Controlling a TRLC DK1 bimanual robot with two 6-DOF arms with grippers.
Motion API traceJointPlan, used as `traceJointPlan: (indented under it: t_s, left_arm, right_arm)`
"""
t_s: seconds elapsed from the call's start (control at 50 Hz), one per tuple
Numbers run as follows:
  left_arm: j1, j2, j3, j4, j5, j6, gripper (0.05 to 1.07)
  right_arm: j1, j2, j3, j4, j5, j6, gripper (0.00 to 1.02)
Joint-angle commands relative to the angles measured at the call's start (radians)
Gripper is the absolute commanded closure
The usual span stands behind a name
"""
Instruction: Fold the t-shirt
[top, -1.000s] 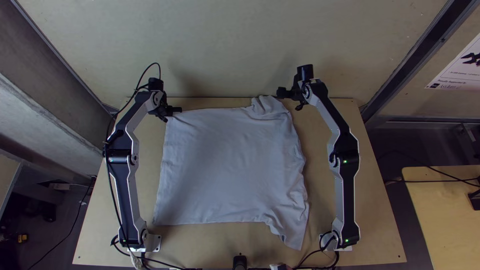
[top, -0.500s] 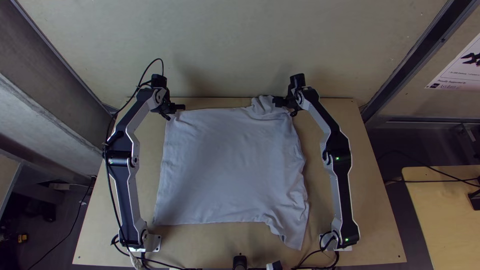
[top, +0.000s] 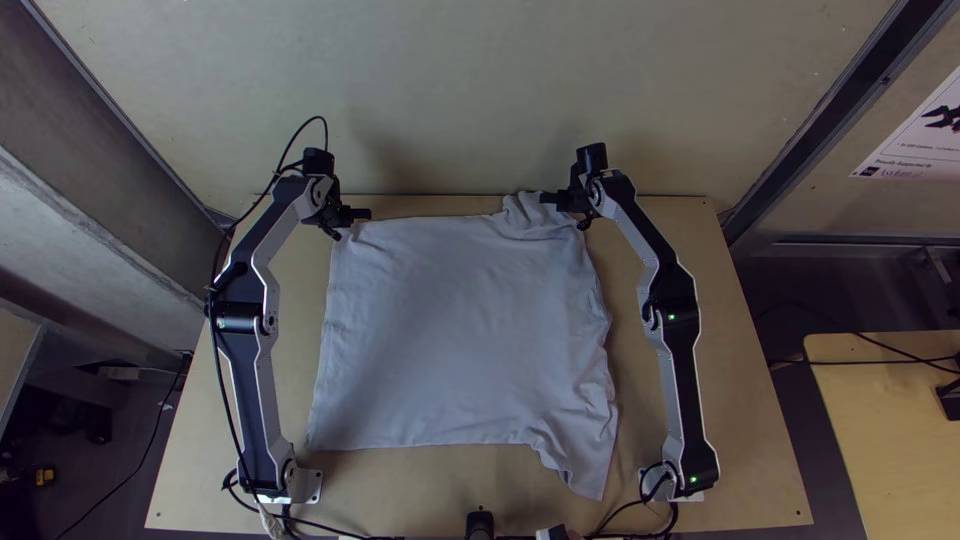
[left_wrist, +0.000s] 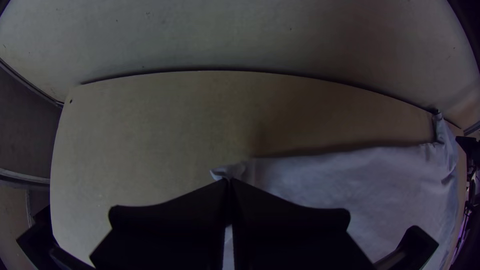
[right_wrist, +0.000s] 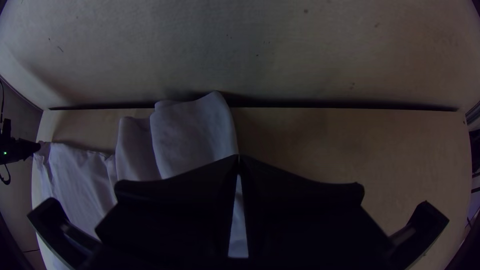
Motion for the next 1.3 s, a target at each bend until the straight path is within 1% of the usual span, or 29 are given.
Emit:
traceJointPlan:
  t_s: [0.0,0.08,0.1,0.12,0.14,0.16,0.18,0.2,0.22,0.24,0.4,0.42,0.44,0.48,0.56,0.58,0.6,0.64,1.0,1.16,1.28]
  left_arm:
    - [-0.004,-0.06,-0.01,-0.012,-0.004,-0.022,1.04]
    - [-0.004,-0.061,-0.011,-0.014,-0.004,-0.02,1.04]
    - [-0.004,-0.063,-0.011,-0.014,-0.004,-0.02,1.04]
    - [-0.002,-0.063,-0.011,-0.014,-0.004,-0.02,1.04]
    - [-0.002,-0.064,-0.011,-0.014,-0.004,-0.02,1.04]
    - [-0.002,-0.064,-0.011,-0.014,-0.004,-0.019,1.04]
    - [-0.002,-0.064,-0.011,-0.014,-0.004,-0.019,1.04]
    - [-0.002,-0.064,-0.011,-0.014,-0.004,-0.019,1.04]
    - [-0.002,-0.064,-0.011,-0.014,-0.004,-0.019,1.04]
    - [-0.002,-0.064,-0.013,-0.015,-0.004,-0.019,1.04]
    - [-0.004,-0.066,-0.021,-0.017,-0.004,-0.022,1.04]
    - [-0.004,-0.066,-0.021,-0.017,-0.004,-0.022,1.04]
    - [-0.004,-0.066,-0.021,-0.017,-0.004,-0.02,1.04]
    - [-0.005,-0.067,-0.019,-0.015,-0.004,-0.022,1.04]
    - [-0.005,-0.067,-0.019,-0.015,-0.004,-0.02,1.04]
    - [-0.005,-0.067,-0.019,-0.015,-0.004,-0.02,1.04]
    - [-0.005,-0.069,-0.018,-0.015,-0.004,-0.02,1.04]
    - [-0.004,-0.07,-0.018,-0.015,-0.004,-0.017,1.04]
    - [0.001,-0.089,-0.007,-0.011,-0.004,-0.019,1.04]
    - [-0.001,-0.123,-0.01,-0.003,-0.003,-0.019,1.04]
    - [0.013,-0.155,-0.018,0.004,0.042,-0.019,1.04]
  right_arm:
    - [0.0,-0.01,0.02,-0.009,-0.006,-0.011,1.0]
    - [0.002,-0.015,0.02,-0.009,-0.006,-0.03,0.99]
    - [0.002,-0.015,0.021,-0.009,-0.006,-0.031,0.95]
    - [0.002,-0.015,0.02,-0.009,-0.006,-0.031,0.86]
    - [0.002,-0.015,0.02,-0.011,-0.006,-0.03,0.7]
    - [0.002,-0.015,0.02,-0.012,-0.006,-0.03,0.5]
    - [0.002,-0.013,0.02,-0.014,-0.006,-0.028,0.28]
    - [0.002,-0.012,0.02,-0.02,-0.006,-0.025,0.1]
    - [0.002,-0.009,0.02,-0.023,-0.006,-0.024,0.02]
    - [0.002,-0.007,0.02,-0.023,-0.006,-0.024,0.04]
    - [0.0,0.013,0.02,-0.032,-0.006,-0.017,0.04]
    - [0.0,0.014,0.018,-0.034,-0.006,-0.017,0.08]
    - [0.0,0.016,0.017,-0.034,-0.006,-0.017,0.14]
    - [-0.001,0.02,0.017,-0.032,-0.006,-0.017,0.32]
    - [0.0,0.025,0.017,-0.028,-0.006,-0.034,0.76]
    - [0.0,0.025,0.018,-0.026,-0.006,-0.037,0.85]
    - [0.0,0.027,0.018,-0.026,-0.006,-0.039,0.92]
    - [0.0,0.03,0.018,-0.026,-0.006,-0.043,0.99]
    - [-0.005,-0.021,0.015,-0.06,-0.006,-0.043,0.99]
    - [-0.018,-0.084,0.001,-0.061,-0.006,-0.028,0.99]
    - [-0.037,-0.125,0.0,-0.061,-0.006,-0.03,0.99]
